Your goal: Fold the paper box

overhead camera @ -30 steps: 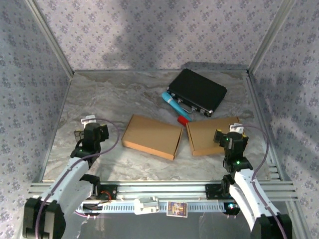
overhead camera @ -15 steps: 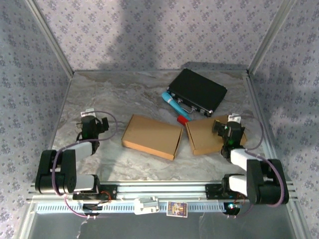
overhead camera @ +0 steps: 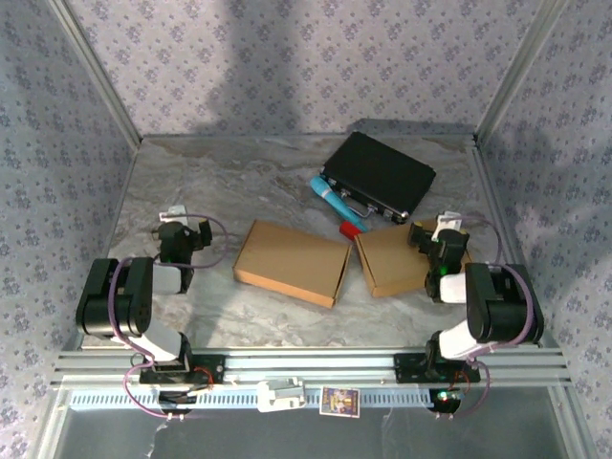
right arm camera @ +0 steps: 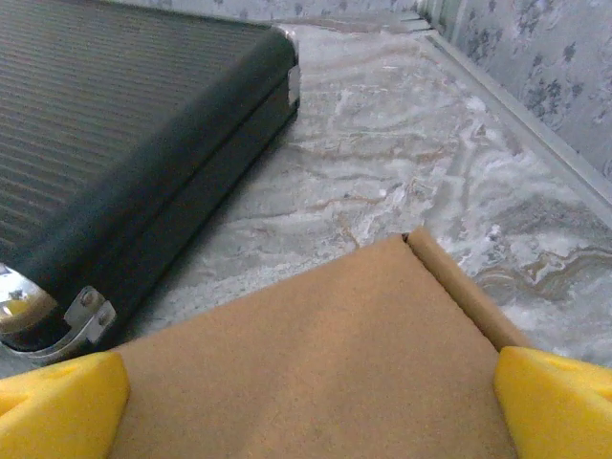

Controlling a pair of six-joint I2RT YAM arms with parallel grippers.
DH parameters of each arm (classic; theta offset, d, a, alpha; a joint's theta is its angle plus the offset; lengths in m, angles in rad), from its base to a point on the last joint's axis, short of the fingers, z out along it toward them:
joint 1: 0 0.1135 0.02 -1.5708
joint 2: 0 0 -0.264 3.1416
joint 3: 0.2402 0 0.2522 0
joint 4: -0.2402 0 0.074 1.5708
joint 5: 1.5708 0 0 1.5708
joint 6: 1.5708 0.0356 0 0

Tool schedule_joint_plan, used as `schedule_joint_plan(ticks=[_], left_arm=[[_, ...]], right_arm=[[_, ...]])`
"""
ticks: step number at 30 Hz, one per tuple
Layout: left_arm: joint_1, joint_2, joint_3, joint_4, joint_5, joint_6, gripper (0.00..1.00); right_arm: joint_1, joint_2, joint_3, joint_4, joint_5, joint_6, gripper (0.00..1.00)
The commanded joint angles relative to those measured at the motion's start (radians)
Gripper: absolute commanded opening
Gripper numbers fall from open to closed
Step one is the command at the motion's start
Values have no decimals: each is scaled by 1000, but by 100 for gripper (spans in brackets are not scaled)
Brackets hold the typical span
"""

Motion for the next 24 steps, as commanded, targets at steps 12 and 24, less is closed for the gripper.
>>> schedule_joint_plan(ticks=[12, 24], left_arm=[[-9, 0, 37, 18, -23, 14, 100], [-9, 1, 37, 18, -24, 14, 100]], right_arm=[[54, 26, 116, -114, 76, -55, 99], [55, 28, 119, -120, 75, -54, 99]])
